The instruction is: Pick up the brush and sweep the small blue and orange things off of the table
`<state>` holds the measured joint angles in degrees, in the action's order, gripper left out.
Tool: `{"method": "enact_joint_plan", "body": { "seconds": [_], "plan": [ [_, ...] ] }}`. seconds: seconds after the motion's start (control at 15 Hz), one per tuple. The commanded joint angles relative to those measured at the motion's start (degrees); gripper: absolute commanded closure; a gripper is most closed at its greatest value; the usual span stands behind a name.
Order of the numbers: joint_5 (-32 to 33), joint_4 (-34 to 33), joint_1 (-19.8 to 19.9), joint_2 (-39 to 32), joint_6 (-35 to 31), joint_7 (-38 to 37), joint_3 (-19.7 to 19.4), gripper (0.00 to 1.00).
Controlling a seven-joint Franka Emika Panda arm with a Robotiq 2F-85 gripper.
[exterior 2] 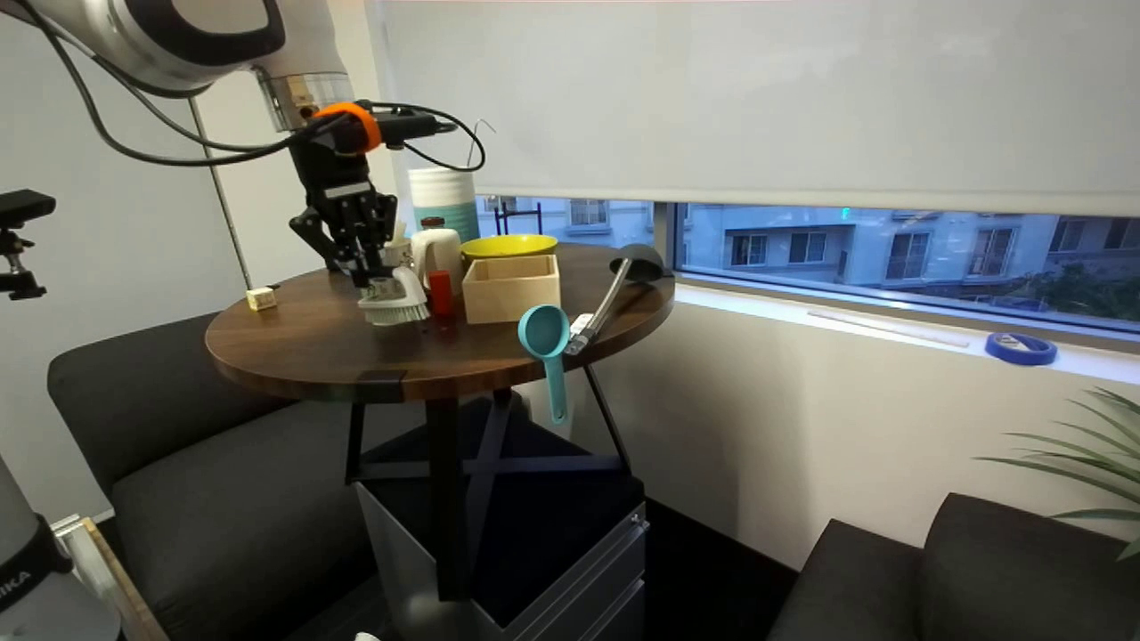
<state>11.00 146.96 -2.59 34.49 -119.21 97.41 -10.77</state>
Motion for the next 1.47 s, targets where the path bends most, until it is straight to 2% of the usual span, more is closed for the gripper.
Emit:
{"method": "enact_joint_plan", "body": {
  "seconds": [0.0, 0.27, 0.67, 1.4],
  "plan": [
    [1.71, 1.30, 1.00, -1.16, -7.09, 0.88, 0.00, 0.94],
    [1.44, 2.00, 1.44, -3.08, -12.39, 0.76, -0.17, 0.94],
    [1.58, 1.94, 2.71, -5.09, -16.98, 0.80, -0.22, 0.94],
    [1.95, 2.63, 3.14, -8.11, -21.24, 1.46, -0.02, 0.94]
  ]
}}
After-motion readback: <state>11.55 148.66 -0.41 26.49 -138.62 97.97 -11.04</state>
